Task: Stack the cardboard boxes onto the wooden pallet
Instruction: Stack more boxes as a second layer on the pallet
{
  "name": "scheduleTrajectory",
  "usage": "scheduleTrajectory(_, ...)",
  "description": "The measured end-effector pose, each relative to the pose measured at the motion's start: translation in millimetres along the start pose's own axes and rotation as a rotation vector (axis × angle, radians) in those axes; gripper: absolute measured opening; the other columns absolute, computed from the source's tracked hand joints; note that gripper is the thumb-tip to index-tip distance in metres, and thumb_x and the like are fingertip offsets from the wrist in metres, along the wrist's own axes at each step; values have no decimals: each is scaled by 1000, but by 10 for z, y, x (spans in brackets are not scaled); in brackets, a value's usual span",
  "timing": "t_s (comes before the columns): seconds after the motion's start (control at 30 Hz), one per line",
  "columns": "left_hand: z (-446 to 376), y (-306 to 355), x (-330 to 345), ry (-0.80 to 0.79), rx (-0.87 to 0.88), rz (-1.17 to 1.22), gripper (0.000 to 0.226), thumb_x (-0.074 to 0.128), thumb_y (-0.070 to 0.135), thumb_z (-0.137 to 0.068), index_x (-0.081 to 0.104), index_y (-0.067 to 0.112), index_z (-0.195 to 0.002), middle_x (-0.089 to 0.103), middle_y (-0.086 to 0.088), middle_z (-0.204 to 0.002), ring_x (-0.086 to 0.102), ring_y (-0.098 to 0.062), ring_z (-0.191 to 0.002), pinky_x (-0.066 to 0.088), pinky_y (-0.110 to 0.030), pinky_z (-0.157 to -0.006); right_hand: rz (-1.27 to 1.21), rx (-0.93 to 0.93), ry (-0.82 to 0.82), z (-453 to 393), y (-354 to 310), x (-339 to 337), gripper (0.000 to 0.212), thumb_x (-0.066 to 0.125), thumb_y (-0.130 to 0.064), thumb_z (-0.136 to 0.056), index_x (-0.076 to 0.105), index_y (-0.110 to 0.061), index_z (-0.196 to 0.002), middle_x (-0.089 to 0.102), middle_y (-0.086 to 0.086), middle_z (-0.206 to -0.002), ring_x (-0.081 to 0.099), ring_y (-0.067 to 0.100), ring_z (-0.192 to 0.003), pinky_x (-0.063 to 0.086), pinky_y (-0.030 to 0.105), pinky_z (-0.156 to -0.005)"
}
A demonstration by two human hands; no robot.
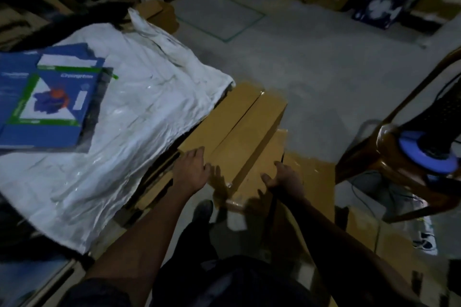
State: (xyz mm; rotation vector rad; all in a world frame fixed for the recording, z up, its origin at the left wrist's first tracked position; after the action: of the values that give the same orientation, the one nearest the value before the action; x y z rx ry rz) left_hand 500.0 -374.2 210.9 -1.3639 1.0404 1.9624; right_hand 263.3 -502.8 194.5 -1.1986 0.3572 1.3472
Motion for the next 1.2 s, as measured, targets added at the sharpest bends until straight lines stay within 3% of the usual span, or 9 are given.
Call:
scheduleTrajectory(0.17,-1052,-141,-166,-75,146,-10,58,47,34,-100,35,5,-148,51,-20,-140,50,-33,-126,41,-40,-103,-17,125,61,-518,-357,-6,66,58,-52,-96,40,-16,-148,53,12,-138,52,30,-122,45,38,-91)
scheduleTrajectory(0.47,-2146,-149,-462,-148,275,-36,53,46,34,-101,40,4,-144,59,-19,-131,56,-33,-119,45,-39,-95,-125,311,134,-999,-842,-96,67,58,-53,-95,39,-17,-148,52,12,-139,56,29,-117,53,45,-91)
scheduleTrajectory(0.6,-2324,-195,-452,-178,212,23,54,48,35,-101,40,6,-146,53,-17,-141,51,-33,-128,41,-39,-101,-160,336,137,-1102,-871,-95,69,56,-51,-96,36,-17,-152,47,13,-147,49,32,-129,49,45,-99)
scheduleTrajectory(0.73,-2483,-306,-361,-252,14,230,60,50,39,-100,34,10,-150,46,-15,-148,46,-34,-133,38,-38,-104,-259,356,136,-1130,-806,-31,71,59,-51,-95,35,-15,-152,48,15,-145,48,33,-129,46,44,-101)
scheduleTrajectory(0.87,-2705,-352,-192,-300,-144,421,55,51,37,-101,40,7,-146,47,-15,-146,45,-33,-132,37,-32,-99,-437,438,134,-1096,-737,60,68,63,-47,-96,38,-14,-151,54,12,-141,55,30,-125,39,27,-83)
scheduleTrajectory(0.93,-2898,-345,-65,-333,-212,448,38,50,35,-102,54,8,-129,58,-13,-129,47,-34,-129,35,-28,-89,-520,478,132,-1150,-676,136,68,63,-45,-96,36,-13,-151,54,12,-142,56,28,-124,36,23,-80)
scheduleTrajectory(0.97,-2986,-326,-15,-355,-229,462,34,50,34,-102,56,10,-125,60,-11,-125,47,-34,-129,35,-29,-89,-552,496,127,-1193,-656,184,68,63,-44,-97,37,-12,-150,53,12,-143,55,28,-125,36,23,-81)
scheduleTrajectory(1.07,-3461,-265,280,-399,-218,498,57,52,39,-100,41,7,-146,46,-15,-148,44,-33,-133,36,-34,-100,-640,613,114,-1451,-521,423,70,65,-46,-94,36,-14,-149,51,12,-144,54,31,-125,41,30,-87)
scheduleTrajectory(1.2,-4103,-244,733,-452,-208,525,61,54,45,-97,44,6,-143,53,-8,-138,54,-27,-117,38,-31,-86,-778,699,162,-1870,-360,770,87,73,-46,-88,26,-22,-156,45,10,-150,50,31,-131,44,41,-104)
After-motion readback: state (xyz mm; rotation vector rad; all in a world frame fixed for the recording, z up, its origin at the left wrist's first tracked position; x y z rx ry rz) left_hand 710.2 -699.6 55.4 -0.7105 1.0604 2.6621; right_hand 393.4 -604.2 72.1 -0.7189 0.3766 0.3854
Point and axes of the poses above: each hand's wrist, its own z-axis away from the middle knuckle, its own x-axis out of the palm, y = z × x, the point moved 6 cm from there along -z, towards the middle knuckle
